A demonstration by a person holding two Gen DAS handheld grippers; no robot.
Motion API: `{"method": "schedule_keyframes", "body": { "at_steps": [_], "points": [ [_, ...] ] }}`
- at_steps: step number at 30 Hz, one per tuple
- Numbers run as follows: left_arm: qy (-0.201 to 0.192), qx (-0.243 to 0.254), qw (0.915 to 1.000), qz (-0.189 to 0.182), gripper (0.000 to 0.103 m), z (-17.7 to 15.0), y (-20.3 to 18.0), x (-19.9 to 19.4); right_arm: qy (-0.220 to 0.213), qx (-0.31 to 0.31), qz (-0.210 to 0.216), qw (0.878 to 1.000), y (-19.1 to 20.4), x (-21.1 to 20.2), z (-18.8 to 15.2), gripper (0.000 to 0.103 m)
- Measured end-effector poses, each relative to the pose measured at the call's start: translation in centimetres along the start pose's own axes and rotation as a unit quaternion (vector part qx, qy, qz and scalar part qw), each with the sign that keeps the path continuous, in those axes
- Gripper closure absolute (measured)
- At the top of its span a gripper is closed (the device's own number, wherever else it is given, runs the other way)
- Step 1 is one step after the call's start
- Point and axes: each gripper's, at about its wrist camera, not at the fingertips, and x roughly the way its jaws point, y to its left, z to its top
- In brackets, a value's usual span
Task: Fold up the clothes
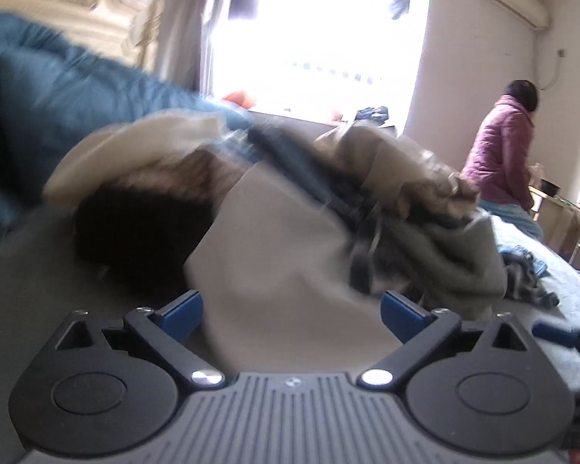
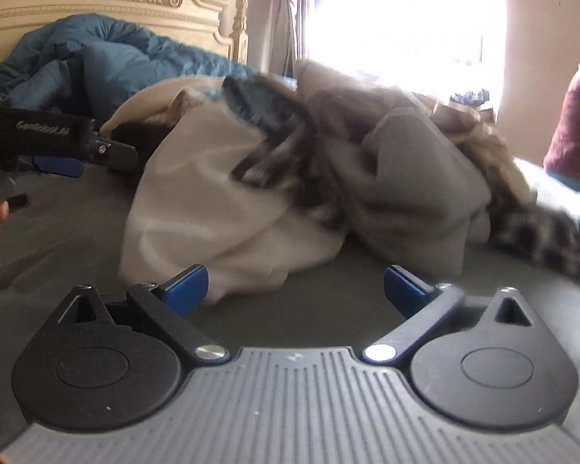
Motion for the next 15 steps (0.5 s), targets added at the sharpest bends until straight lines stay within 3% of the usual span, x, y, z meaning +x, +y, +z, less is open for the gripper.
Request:
{"method": "schedule_keyframes", "body": {
  "at_steps": [5, 7, 10, 13, 15],
  "points": [
    [-0.025, -0.042, 0.9953, -0.084, 0.004, 6.0, -2.8, 4.4, -0.047, -0.007, -0.043, 0.998, -4.4, 2.3, 5.9, 0.010],
    [-0.023, -0.036, 0.9930, -0.110, 0.004, 8.0, -4.5, 6.8, -0.059, 0.006, -0.051, 0.997, -6.3, 3.3, 8.0, 0.016],
    [0.009, -0.008, 0.9939, -0.109, 0.004, 9.6, -7.1, 11.0, -0.065, -0.012, -0.065, 0.996, -8.3, 5.4, 10.4, 0.022],
    [0.021, -0.006, 0.9944, -0.104, 0.004, 9.6, -8.4, 14.7, -0.042, 0.080, -0.032, 0.995, -12.2, 8.0, 11.4, 0.024],
    [0.033, -0.009, 0.9957, -0.086, 0.005, 9.6, -9.2, 17.0, -0.035, 0.192, -0.003, 0.981, -15.7, 9.4, 11.1, 0.025]
  ]
}}
